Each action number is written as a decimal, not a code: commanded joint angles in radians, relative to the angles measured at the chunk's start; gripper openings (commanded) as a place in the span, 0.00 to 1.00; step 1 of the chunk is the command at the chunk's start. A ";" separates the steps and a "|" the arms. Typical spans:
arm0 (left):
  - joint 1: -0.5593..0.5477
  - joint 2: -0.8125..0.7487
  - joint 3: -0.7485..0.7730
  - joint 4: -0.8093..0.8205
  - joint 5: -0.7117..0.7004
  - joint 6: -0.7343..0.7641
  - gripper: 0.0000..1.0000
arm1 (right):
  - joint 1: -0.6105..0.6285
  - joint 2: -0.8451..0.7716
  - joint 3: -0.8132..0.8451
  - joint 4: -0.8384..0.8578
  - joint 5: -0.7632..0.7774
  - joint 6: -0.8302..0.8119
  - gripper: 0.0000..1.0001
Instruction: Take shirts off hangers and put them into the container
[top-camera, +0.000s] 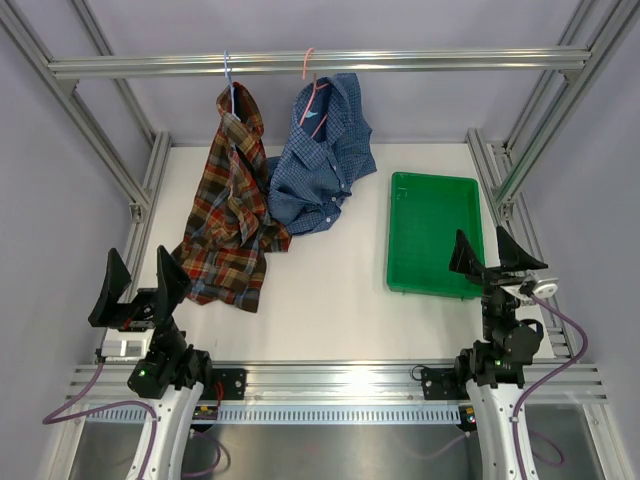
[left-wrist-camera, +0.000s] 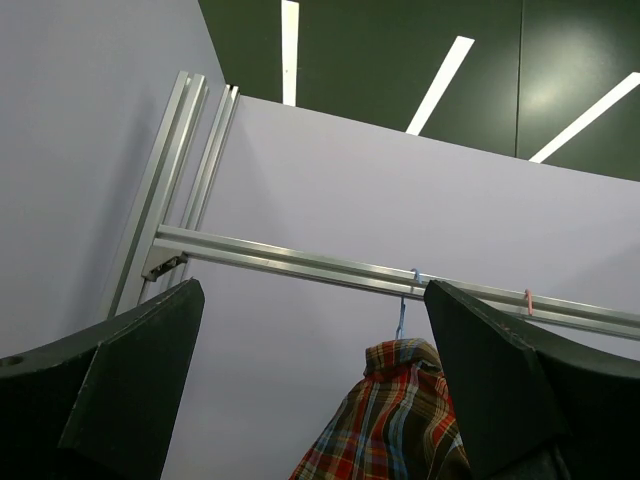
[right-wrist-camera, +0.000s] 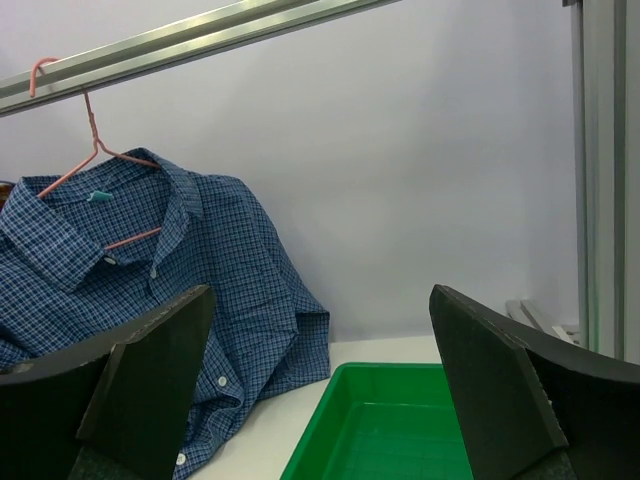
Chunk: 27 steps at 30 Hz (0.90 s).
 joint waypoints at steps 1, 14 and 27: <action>0.012 -0.027 -0.238 0.060 0.000 -0.003 0.99 | -0.004 -0.060 -0.008 0.049 -0.027 0.005 0.99; 0.012 0.117 -0.167 0.112 0.021 0.008 0.99 | -0.004 0.168 0.128 -0.006 0.126 0.221 1.00; 0.010 0.293 0.231 -0.383 -0.078 -0.155 0.99 | -0.004 0.533 0.660 -0.618 -0.386 0.079 1.00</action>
